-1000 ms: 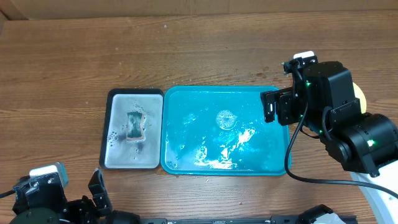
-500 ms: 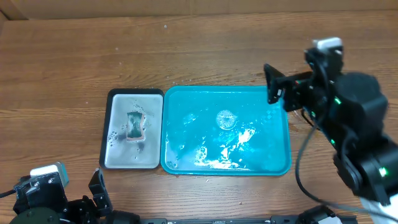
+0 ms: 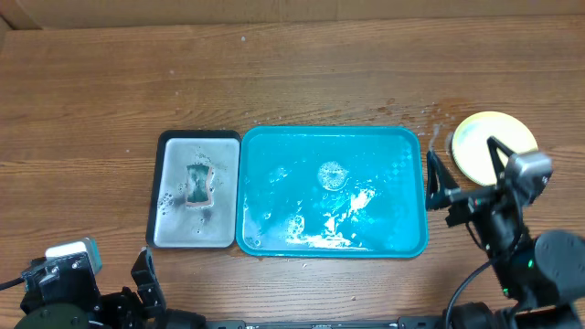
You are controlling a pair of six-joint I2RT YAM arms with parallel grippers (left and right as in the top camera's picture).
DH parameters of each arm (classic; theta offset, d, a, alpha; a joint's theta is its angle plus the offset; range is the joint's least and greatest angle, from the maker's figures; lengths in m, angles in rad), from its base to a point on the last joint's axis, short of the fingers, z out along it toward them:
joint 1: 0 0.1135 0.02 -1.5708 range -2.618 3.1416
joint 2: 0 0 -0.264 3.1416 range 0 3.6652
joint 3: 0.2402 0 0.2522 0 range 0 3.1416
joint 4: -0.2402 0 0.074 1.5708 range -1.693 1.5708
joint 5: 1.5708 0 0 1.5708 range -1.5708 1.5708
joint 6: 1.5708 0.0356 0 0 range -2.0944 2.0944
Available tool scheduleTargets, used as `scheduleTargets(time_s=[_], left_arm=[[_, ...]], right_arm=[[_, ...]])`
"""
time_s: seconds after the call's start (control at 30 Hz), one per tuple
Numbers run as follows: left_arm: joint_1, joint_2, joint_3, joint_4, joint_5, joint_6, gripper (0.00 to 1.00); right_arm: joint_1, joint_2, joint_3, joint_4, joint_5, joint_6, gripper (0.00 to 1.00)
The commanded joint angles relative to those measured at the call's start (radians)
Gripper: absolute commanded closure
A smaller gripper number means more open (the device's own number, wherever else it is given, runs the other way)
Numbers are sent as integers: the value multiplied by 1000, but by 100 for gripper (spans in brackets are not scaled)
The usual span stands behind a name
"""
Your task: Clean dirty plates on tray and stack at the side
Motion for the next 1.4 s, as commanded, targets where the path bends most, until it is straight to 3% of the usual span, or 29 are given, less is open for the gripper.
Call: scheduleTargets(time_s=[0.0,0.3,0.6,0.8,1.17,1.37], left_arm=[[-3,-4,0,1,5,-3,0],[-3,-4,0,1,5,-3,0],[-3,-4,0,1,4,-3,1],[-3,-4,0,1,5,-3,0],[-3,-4,0,1,5,-3,1],[-3,-4,0,1,5,-3,0]], right_arm=[[-5,-100,-133,87,-16,52,0],[-5,-272,-421,358,-15,97,0],[-18,-436,-588,426,-12,96,0],[-51,-434,-675,489,-23,121,0],[-101,-434,-676,235,90,278,0],[-101,-434,-676,240,91,250,0]])
